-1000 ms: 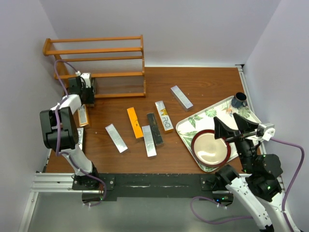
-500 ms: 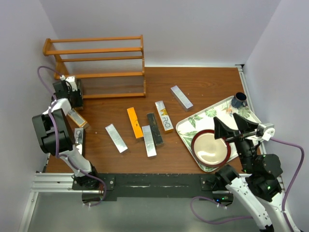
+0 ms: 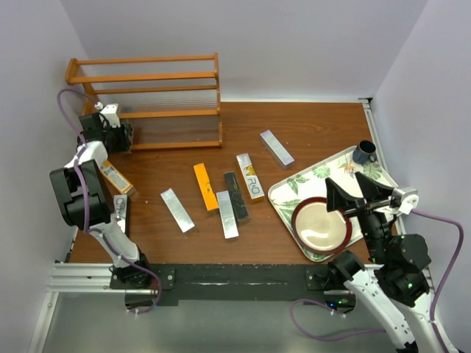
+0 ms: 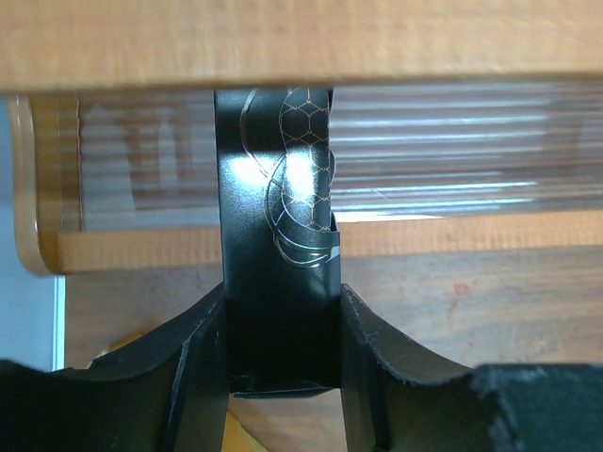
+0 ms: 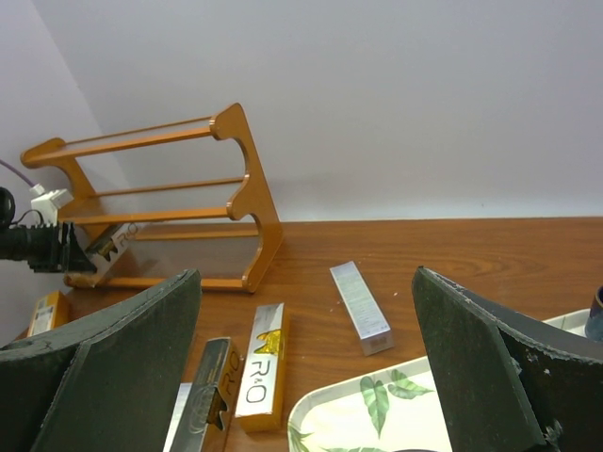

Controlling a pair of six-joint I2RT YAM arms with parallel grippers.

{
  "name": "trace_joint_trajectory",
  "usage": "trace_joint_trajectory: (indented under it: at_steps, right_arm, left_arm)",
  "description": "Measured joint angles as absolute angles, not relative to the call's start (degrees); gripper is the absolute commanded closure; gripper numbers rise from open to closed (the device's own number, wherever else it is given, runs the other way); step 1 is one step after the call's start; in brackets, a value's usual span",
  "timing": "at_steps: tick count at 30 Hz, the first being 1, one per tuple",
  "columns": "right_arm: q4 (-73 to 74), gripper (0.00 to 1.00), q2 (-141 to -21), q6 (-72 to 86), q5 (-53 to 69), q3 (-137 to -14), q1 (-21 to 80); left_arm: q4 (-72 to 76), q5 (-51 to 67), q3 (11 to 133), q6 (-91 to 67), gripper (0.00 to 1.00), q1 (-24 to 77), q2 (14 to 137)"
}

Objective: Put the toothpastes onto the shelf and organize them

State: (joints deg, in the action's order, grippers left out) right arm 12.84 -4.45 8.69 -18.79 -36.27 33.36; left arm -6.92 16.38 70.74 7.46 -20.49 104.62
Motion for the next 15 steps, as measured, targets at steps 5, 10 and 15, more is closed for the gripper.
trace_joint_trajectory:
  at_steps: [5, 10, 15]
  right_arm:
    - [12.86, 0.02, -4.80, 8.49, -18.94, -36.27, 33.36]
    - [12.88, 0.01, -5.61, 8.49, -18.94, -36.27, 33.36]
    - [12.93, 0.01, -5.74, 8.49, -18.94, -36.27, 33.36]
  left_arm:
    - [-7.01, 16.32, 72.90, 8.21, 0.65, -20.49, 107.61]
    - [-7.77, 16.10, 73.08, 8.60, 0.62, -20.49, 108.73]
    - [-8.03, 16.10, 73.25, 8.62, 0.53, -20.49, 108.77]
